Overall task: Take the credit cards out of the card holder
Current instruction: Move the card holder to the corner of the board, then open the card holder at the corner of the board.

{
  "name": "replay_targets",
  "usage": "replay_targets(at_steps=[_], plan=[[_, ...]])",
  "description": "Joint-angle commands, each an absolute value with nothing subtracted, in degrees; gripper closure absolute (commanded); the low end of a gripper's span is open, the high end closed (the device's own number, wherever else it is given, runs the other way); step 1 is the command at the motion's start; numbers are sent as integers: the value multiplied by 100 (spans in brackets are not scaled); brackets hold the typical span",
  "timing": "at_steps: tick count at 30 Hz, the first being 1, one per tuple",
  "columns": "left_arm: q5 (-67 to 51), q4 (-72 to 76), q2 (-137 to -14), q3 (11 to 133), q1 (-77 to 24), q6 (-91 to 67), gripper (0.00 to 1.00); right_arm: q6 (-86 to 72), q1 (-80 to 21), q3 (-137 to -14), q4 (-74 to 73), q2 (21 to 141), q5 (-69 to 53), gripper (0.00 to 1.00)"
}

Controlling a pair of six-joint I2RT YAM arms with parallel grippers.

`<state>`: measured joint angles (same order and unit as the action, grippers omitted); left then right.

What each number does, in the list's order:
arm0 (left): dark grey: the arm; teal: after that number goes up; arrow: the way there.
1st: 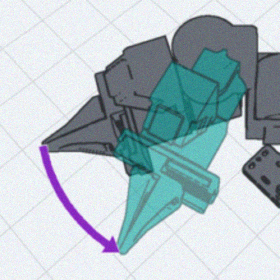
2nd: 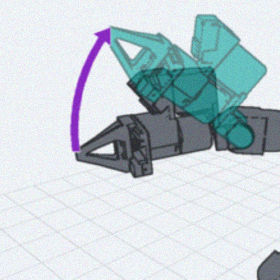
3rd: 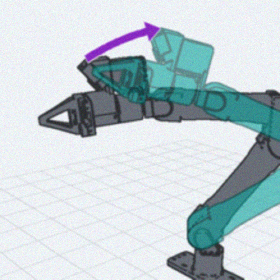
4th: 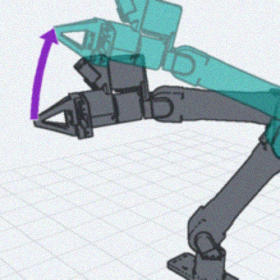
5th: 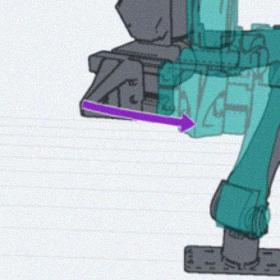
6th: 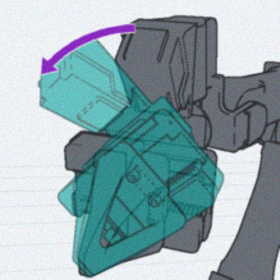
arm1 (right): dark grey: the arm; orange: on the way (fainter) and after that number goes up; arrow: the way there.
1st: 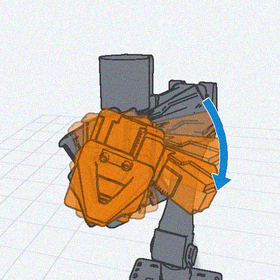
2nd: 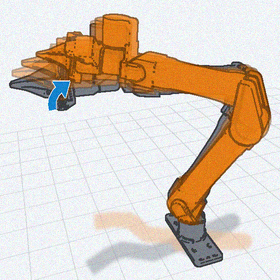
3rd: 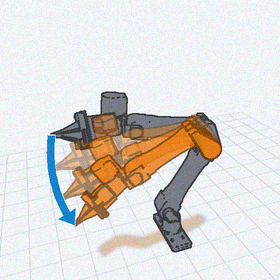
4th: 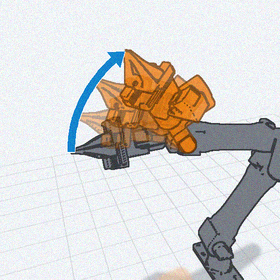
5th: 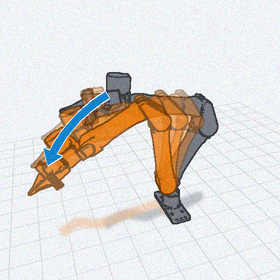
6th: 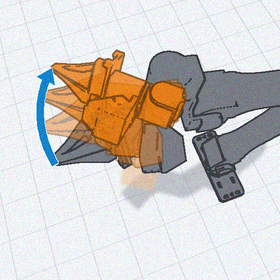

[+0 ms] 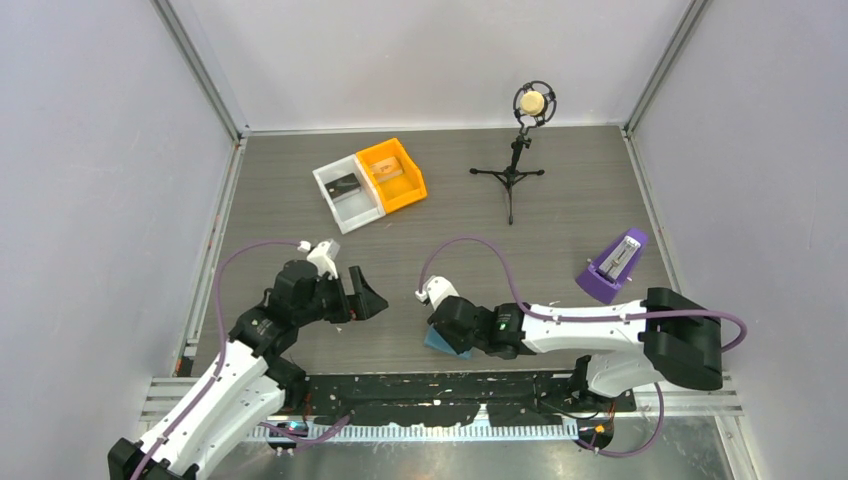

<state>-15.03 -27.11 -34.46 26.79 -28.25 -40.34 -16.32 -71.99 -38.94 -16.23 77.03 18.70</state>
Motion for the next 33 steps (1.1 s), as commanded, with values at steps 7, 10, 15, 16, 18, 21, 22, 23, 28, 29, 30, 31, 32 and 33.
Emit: replay_targets(at_steps=[7, 10, 15, 16, 18, 21, 22, 23, 28, 29, 30, 31, 32, 33], plan=[[-1213, -2191, -3520, 2422, -3170, -4289, 13, -1870, -7185, -3774, -1116, 8062, 2019, 64], [-1117, -2050, -3721, 2411, -3334, -4329, 14, -1998, -7189, -3702, -1088, 8094, 2130, 78], [-1075, -1704, -4152, 2364, -3604, -4427, 17, -2114, -7183, -3640, -969, 8025, 2093, 94], [-1069, -1643, -4243, 2371, -3652, -4441, 18, -2143, -7182, -3644, -959, 7998, 2059, 95], [-1040, -1503, -4449, 2373, -3766, -4470, 20, -2197, -7176, -3647, -914, 7893, 1970, 95], [-1024, -1339, -4668, 2373, -3892, -4516, 20, -2272, -7142, -3593, -721, 7567, 1710, 95], [-1012, -1288, -4726, 2373, -3949, -4525, 21, -2310, -7103, -3572, -677, 7424, 1659, 95], [-1005, -1246, -4783, 2373, -3984, -4540, 21, -2329, -7076, -3541, -611, 7346, 1575, 95], [-947, -1110, -4986, 2372, -4138, -4602, 22, -2497, -6757, -3417, -494, 6711, 1271, 95], [-927, -1100, -5018, 2373, -4158, -4619, 22, -2569, -6692, -3359, -464, 6629, 1155, 95], [-923, -1085, -5055, 2373, -4184, -4629, 22, -2607, -6569, -3327, -439, 6456, 1092, 95], [-924, -1069, -5080, 2377, -4210, -4636, 22, -2693, -6505, -3249, -380, 6370, 947, 95], [-904, -1064, -5103, 2388, -4236, -4651, 22, -2740, -6379, -3198, -344, 6178, 887, 95], [-886, -1056, -5123, 2405, -4267, -4669, 22, -2851, -6323, -3089, -271, 6069, 793, 95]])
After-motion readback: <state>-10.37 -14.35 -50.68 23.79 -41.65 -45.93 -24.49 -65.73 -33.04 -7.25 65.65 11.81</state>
